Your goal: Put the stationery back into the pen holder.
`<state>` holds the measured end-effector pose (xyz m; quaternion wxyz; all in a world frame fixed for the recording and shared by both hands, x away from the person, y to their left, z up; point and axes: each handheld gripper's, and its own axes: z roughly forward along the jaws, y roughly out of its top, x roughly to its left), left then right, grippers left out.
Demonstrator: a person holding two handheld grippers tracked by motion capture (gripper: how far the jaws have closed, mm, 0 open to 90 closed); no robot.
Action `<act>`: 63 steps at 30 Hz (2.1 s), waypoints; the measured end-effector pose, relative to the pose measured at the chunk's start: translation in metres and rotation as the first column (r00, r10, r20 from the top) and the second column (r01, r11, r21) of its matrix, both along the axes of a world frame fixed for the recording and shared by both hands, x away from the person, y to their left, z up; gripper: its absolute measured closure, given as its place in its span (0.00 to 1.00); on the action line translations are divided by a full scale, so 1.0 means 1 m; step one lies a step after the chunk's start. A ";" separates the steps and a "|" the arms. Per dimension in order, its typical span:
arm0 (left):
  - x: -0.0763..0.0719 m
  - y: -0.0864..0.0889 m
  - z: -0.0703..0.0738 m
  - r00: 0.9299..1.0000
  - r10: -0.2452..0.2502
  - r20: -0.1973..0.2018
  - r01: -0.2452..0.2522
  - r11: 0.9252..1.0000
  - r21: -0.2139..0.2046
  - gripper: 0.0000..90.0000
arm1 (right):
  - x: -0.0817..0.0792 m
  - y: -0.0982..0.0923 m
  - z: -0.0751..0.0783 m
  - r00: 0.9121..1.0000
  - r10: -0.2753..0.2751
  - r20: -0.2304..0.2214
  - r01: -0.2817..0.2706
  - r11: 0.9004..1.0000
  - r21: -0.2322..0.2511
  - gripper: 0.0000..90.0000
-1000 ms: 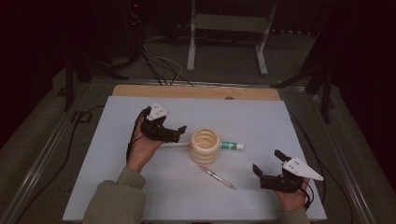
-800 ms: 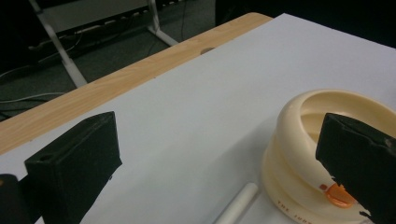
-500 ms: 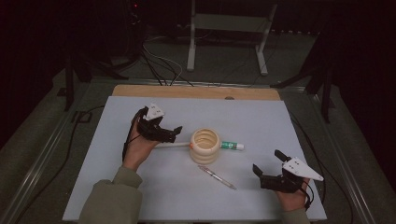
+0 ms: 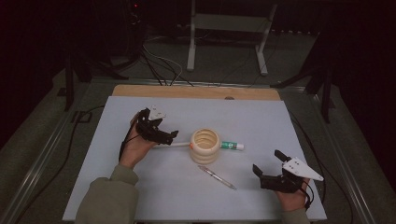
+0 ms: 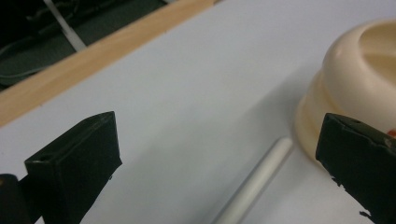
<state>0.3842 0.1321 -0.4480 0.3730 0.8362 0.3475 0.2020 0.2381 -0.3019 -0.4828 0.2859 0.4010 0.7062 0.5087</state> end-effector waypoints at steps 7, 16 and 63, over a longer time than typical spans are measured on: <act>0.009 -0.006 -0.016 0.997 -0.018 -0.079 0.025 0.995 0.096 0.01 | 0.000 0.000 0.000 1.000 0.001 0.000 -0.001 1.000 -0.001 0.00; 0.016 -0.018 -0.030 0.985 -0.054 -0.161 0.078 0.986 0.148 0.07 | 0.001 0.001 -0.001 1.000 0.004 -0.003 -0.004 1.000 -0.003 0.00; 0.022 -0.027 -0.028 0.938 -0.138 -0.317 0.202 0.963 0.180 0.88 | 0.000 0.000 0.000 1.000 0.001 -0.004 -0.001 1.000 -0.004 0.00</act>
